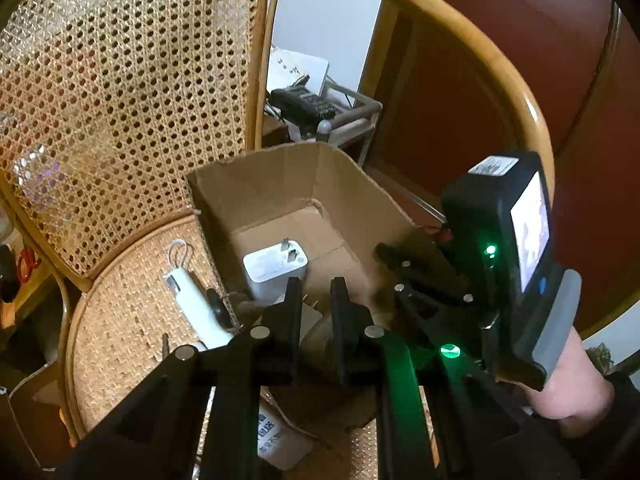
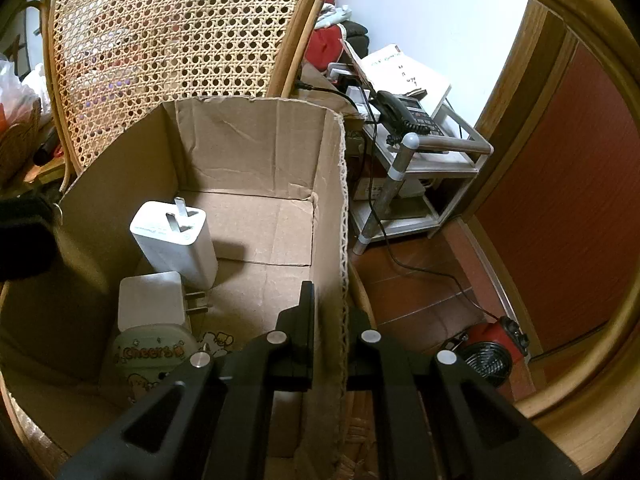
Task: Organize rigid objects
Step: 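Lower the brown keychain tag into the box and release it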
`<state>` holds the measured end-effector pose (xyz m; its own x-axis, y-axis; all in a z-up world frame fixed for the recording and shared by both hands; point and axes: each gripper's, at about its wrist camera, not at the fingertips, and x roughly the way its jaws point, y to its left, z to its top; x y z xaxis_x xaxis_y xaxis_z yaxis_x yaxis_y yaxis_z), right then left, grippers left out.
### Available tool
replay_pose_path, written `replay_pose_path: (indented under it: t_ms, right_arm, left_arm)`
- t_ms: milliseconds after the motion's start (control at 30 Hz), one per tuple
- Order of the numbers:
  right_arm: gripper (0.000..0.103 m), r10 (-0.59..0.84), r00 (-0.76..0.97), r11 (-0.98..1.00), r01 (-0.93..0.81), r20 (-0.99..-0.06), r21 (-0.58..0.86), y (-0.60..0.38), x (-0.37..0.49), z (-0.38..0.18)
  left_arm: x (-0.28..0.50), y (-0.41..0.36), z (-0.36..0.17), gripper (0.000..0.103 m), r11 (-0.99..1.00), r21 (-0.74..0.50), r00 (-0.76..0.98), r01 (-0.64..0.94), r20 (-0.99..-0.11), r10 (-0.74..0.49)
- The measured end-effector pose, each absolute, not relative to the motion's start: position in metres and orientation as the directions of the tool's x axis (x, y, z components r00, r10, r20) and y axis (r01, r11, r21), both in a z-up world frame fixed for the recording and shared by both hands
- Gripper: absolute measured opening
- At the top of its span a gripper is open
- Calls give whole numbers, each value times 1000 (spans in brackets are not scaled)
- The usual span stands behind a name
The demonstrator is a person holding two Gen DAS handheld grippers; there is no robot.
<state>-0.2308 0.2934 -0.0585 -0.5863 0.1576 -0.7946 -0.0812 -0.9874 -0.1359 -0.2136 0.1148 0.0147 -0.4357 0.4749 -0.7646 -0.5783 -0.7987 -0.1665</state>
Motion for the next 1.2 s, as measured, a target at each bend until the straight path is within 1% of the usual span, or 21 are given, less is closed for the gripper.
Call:
replay_pose_path:
  t_ms: [233, 433, 500, 533, 567, 600, 700, 733, 767, 800, 833, 867, 933, 1033, 1200]
  right_arm:
    - [10, 159, -586, -987, -83, -794, -136, 292, -231, -59]
    - [10, 160, -587, -987, -83, -794, -137, 292, -230, -59]
    - [10, 159, -586, -987, -82, -794, -137, 290, -230, -59]
    - [10, 159, -587, -987, -83, -794, -137, 290, -230, -59]
    - [10, 159, -587, -987, -83, -794, -137, 292, -230, -59]
    - [10, 158, -587, -987, -82, -794, -136, 291, -230, -59]
    - [10, 159, -587, -987, -83, -794, -136, 290, -230, -59]
    - [10, 160, -587, -987, -83, -794, -138, 290, -230, -59]
    - [10, 158, -586, -987, -85, -795, -133, 292, -230, -59]
    - [10, 158, -585, -987, -85, -795, -134, 289, -230, -60]
    - [10, 161, -586, -987, -82, -794, -139, 288, -230, -59]
    - [10, 164, -586, -986, -82, -793, -144, 287, -231, -59]
    - [10, 161, -586, -987, -82, -794, -140, 286, -231, -58]
    - [10, 164, -587, -986, -81, -793, -144, 286, -231, -57]
    - [10, 164, -587, -986, -82, -793, -144, 287, -231, -58]
  left_arm:
    - [-213, 121, 1, 12, -795, -154, -411, -586, -789, 456]
    - [-213, 120, -2, 12, -797, -153, -409, -584, -793, 451]
    - [-215, 121, -3, 15, -798, -148, -402, -584, -802, 442]
    - [-216, 121, -4, 20, -804, -139, -408, -578, -804, 432]
    - [-216, 120, -4, 24, -807, -136, -413, -575, -803, 429]
    - [-216, 121, -5, 25, -801, -141, -405, -582, -804, 436]
    - [-214, 121, -3, 39, -789, -155, -406, -594, -789, 461]
    - [-214, 121, -1, 49, -784, -170, -402, -597, -782, 476]
    - [-214, 120, 0, 57, -786, -174, -404, -593, -780, 478]
    - [-215, 118, 1, 61, -796, -167, -418, -582, -778, 469]
    - [-215, 116, 3, 69, -805, -158, -436, -572, -772, 462]
    - [-216, 113, 6, 72, -811, -157, -449, -563, -766, 459]
    - [-218, 105, 12, 73, -811, -194, -457, -552, -744, 488]
    - [-220, 91, 22, 80, -831, -198, -503, -519, -715, 485]
    - [-227, 68, 30, 80, -840, -250, -517, -481, -693, 502]
